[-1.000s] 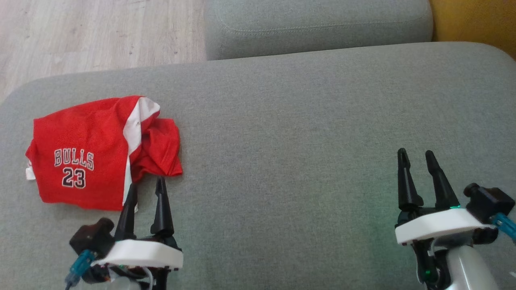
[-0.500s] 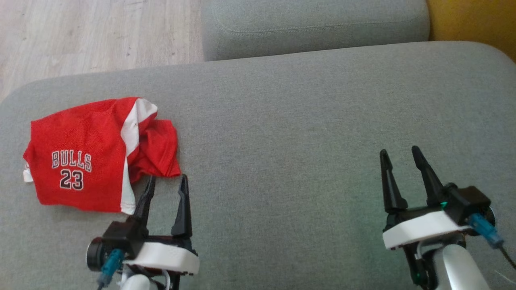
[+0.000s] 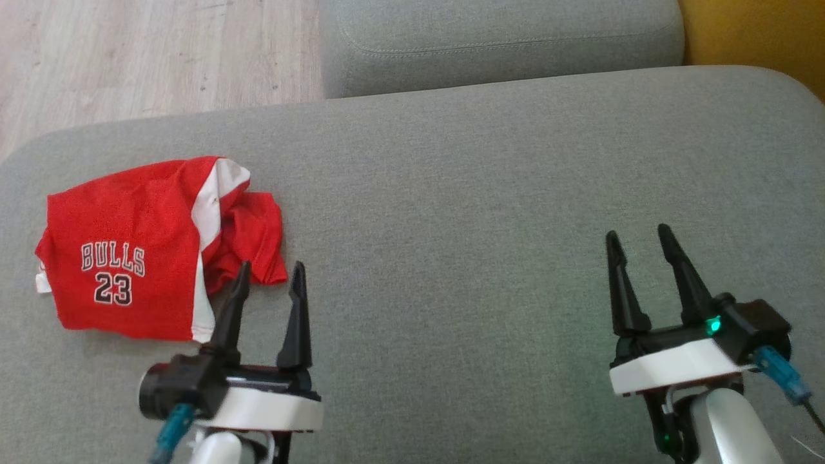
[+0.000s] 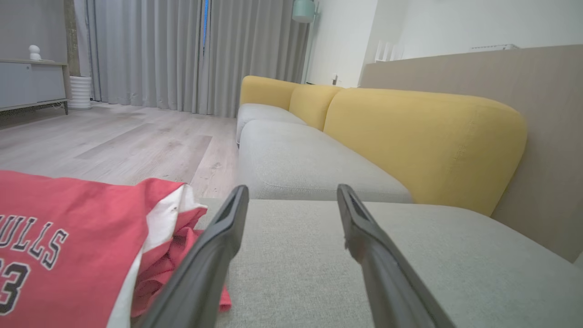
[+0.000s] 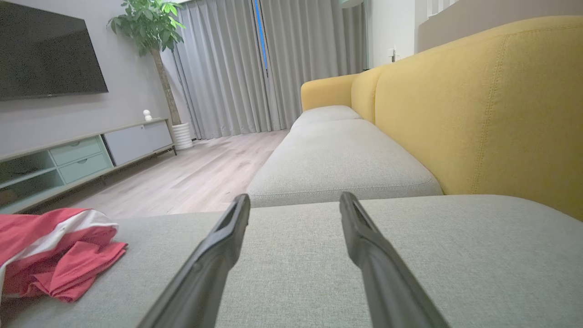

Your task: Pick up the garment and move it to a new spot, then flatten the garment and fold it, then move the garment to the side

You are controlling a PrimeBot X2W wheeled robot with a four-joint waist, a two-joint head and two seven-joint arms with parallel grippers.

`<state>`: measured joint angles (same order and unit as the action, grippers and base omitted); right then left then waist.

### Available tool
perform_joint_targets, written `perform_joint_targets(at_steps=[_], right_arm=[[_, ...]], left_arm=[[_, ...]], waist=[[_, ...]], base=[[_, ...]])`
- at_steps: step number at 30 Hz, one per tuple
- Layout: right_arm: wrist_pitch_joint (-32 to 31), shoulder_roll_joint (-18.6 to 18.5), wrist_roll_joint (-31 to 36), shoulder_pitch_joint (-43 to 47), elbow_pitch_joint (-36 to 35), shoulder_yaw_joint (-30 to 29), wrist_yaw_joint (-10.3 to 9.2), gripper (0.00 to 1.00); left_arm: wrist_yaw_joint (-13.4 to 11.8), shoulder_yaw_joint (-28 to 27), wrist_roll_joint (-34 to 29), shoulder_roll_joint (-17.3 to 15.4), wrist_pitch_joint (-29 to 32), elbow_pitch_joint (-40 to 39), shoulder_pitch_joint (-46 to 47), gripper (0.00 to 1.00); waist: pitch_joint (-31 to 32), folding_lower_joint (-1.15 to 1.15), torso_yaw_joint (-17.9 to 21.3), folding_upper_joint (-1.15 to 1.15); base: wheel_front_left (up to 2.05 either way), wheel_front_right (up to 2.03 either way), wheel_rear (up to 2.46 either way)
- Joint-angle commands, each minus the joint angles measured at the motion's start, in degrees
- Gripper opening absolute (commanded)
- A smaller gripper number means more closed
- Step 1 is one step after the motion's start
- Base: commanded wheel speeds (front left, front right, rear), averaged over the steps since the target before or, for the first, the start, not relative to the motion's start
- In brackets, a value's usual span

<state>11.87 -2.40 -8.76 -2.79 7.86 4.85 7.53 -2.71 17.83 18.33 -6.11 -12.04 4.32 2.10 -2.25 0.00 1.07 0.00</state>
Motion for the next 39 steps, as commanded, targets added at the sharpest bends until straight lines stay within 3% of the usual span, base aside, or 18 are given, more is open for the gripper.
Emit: perform_joint_targets(at_steps=[1,7,11,15,25,39], right_arm=[[0.9,-0.4,-0.2,-1.4,-2.4,0.9,-0.04,1.00],[1.8,-0.4,-3.5,-0.6,-0.4,1.4,-0.04,1.00],[2.4,-0.5,-2.2,-0.4,2.6,3.3,-0.04,1.00],[3.1,-0.5,-0.9,-0.8,3.9,3.7,-0.04,1.00],[3.1,-0.5,-1.4,-1.2,5.0,3.9,-0.04,1.00],[3.1,-0.5,-2.9,0.0,6.3,7.8,-0.04,1.00]], left_arm=[[0.8,-3.0,-1.1,0.6,-0.8,-2.5,1.5,1.00],[4.5,-6.7,-2.1,2.5,-1.6,-0.5,0.0,1.00],[6.2,-6.4,-5.9,2.9,-2.3,4.5,-0.2,1.00],[6.3,-7.0,-8.9,3.1,-3.0,4.7,0.4,1.00],[6.4,-6.8,-7.6,3.2,-3.0,3.7,0.4,1.00],[5.1,-9.2,-8.2,3.2,-3.0,4.6,-1.2,1.00]], waist=[[0.0,0.00,0.0,0.00],[0.2,0.00,0.0,0.00],[0.3,0.00,0.0,0.00],[0.1,0.00,0.1,0.00],[0.5,0.00,-0.4,0.00],[2.8,0.00,-10.4,0.00]], base=[[0.00,0.00,0.00],[0.00,0.00,0.00],[0.00,0.00,0.00],[0.00,0.00,0.00],[0.00,0.00,0.00],[0.00,0.00,0.00]])
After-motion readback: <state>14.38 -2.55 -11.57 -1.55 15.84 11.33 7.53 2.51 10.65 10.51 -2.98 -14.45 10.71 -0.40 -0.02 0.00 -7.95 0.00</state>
